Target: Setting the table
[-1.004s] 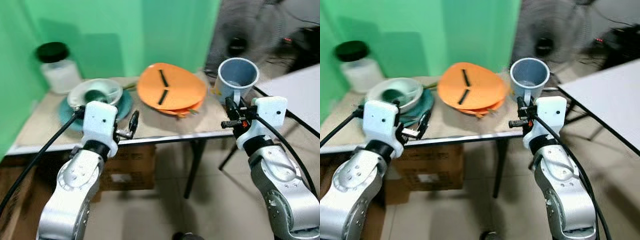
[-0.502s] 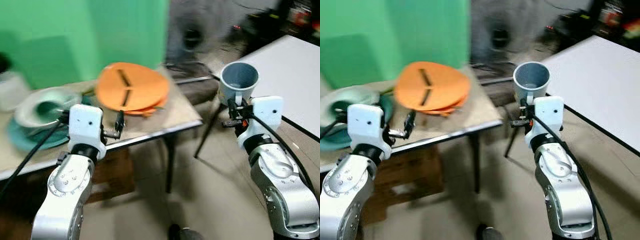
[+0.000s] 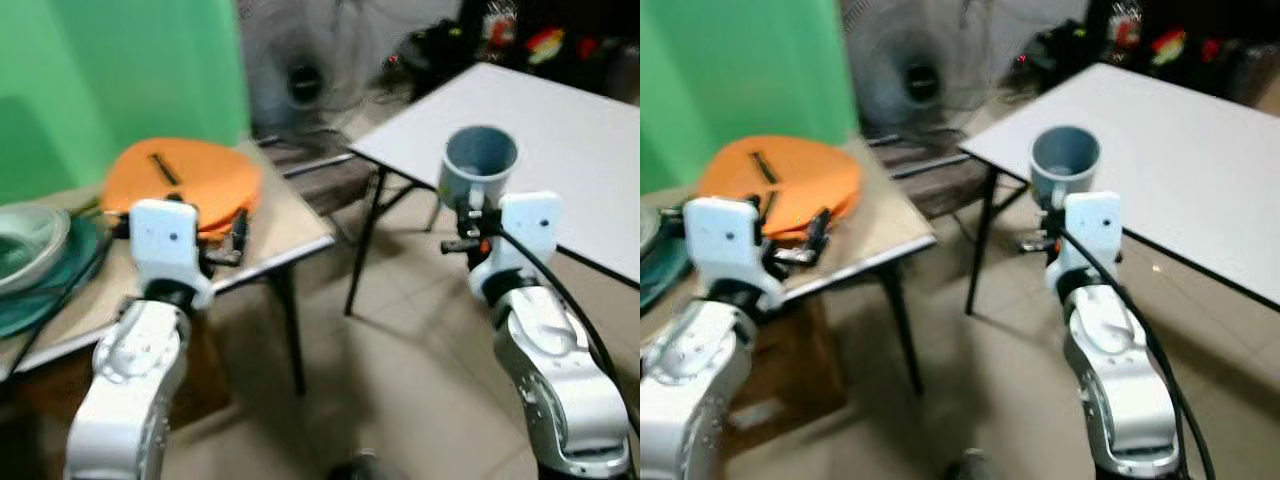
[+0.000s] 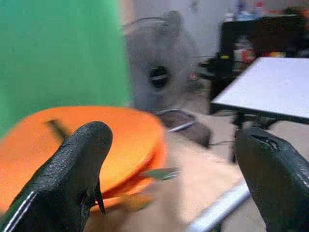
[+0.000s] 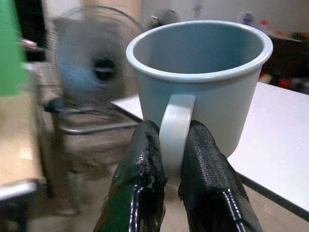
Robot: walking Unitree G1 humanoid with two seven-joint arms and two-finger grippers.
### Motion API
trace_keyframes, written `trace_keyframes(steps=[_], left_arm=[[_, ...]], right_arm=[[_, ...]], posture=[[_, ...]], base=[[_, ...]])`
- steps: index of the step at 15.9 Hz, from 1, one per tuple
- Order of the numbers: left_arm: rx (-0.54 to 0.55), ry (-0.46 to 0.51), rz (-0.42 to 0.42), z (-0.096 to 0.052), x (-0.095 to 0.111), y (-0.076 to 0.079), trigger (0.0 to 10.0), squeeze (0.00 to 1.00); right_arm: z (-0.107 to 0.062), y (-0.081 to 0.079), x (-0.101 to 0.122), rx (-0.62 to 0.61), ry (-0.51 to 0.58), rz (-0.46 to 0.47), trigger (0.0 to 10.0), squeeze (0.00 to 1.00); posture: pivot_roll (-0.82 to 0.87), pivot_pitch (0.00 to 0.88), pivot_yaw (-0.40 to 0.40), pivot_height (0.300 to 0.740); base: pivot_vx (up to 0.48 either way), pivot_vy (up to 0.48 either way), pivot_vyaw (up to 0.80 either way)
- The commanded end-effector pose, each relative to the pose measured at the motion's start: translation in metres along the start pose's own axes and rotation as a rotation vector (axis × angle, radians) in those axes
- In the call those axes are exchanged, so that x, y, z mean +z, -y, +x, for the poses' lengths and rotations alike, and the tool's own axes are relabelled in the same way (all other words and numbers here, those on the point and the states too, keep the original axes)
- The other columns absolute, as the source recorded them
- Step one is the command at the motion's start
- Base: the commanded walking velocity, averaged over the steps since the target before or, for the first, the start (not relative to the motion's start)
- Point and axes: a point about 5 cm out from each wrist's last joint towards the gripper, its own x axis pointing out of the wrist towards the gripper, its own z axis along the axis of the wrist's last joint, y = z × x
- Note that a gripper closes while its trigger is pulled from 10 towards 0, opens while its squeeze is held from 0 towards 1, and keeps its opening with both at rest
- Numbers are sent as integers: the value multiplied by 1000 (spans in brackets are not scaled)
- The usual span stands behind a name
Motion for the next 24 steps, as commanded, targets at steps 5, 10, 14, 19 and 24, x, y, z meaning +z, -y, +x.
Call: trace_keyframes(steps=[5, 10, 14, 19, 24], left_arm=[[19, 14, -12, 0, 2, -6, 10000, 0], [1, 10, -20, 1, 2, -7, 10000, 0], [-26, 15, -18, 3, 2, -5, 10000, 0], [-55, 19, -28, 5, 3, 1, 10000, 0], [-58, 18, -30, 6, 3, 1, 10000, 0]], right_arm=[[1, -3, 4, 51, 3, 36, 10000, 0], [2, -5, 3, 59, -17, 69, 10000, 0], [0, -3, 2, 43, -26, 87, 10000, 0], [-5, -2, 2, 16, -37, 102, 10000, 0], [-5, -1, 4, 10, -39, 99, 10000, 0]], posture=[[-75, 0, 1, 740], [-76, 0, 1, 740], [-83, 0, 6, 740], [-92, 0, 10, 740], [-94, 0, 7, 740]], base=[[311, 0, -155], [358, 0, 0], [406, 0, -600], [405, 0, -800], [401, 0, -800]])
